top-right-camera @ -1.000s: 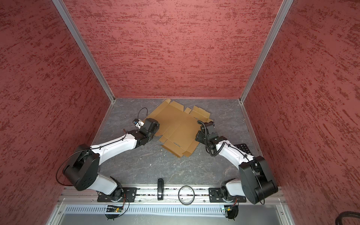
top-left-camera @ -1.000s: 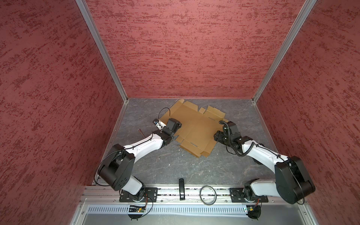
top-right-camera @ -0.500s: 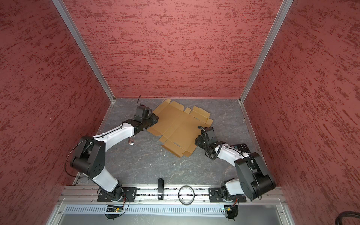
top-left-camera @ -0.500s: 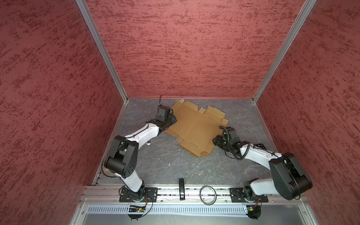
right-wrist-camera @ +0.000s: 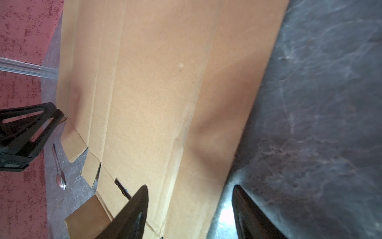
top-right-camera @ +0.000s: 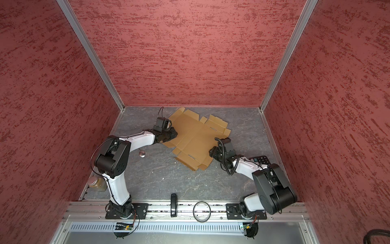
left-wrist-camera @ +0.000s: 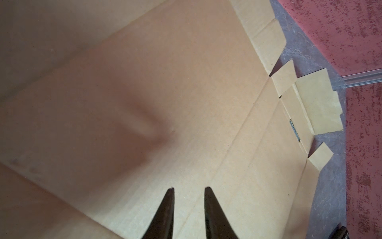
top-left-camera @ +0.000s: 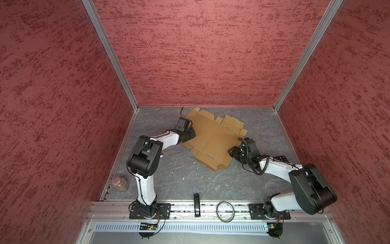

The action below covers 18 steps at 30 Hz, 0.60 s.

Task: Assemble paper box
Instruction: Rotate the paper box at the center of the table.

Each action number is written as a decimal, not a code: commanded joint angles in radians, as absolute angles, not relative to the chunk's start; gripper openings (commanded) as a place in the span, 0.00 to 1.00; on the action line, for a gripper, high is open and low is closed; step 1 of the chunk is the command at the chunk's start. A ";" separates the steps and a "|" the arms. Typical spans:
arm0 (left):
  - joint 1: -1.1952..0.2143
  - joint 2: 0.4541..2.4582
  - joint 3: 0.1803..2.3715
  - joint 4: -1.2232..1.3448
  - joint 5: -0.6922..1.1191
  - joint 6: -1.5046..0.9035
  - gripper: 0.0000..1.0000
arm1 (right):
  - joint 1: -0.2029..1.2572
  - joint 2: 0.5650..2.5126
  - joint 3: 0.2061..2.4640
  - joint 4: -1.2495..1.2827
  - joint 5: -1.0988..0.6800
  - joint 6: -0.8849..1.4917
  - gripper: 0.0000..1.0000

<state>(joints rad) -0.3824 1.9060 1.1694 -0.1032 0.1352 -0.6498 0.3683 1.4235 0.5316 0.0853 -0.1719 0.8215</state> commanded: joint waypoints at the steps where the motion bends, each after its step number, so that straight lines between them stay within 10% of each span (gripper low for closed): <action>1: -0.390 1.919 1.155 -0.081 0.119 -0.648 0.26 | 0.367 1.433 0.511 0.137 -0.182 0.869 0.65; 18: -0.410 1.970 1.138 -0.119 0.048 -0.687 0.22 | 0.367 1.448 0.476 0.249 -0.213 0.924 0.65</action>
<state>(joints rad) -0.4053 1.9404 1.1465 -0.1051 0.0685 -0.6762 0.3683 1.4406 0.4866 0.1951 -0.2035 0.8833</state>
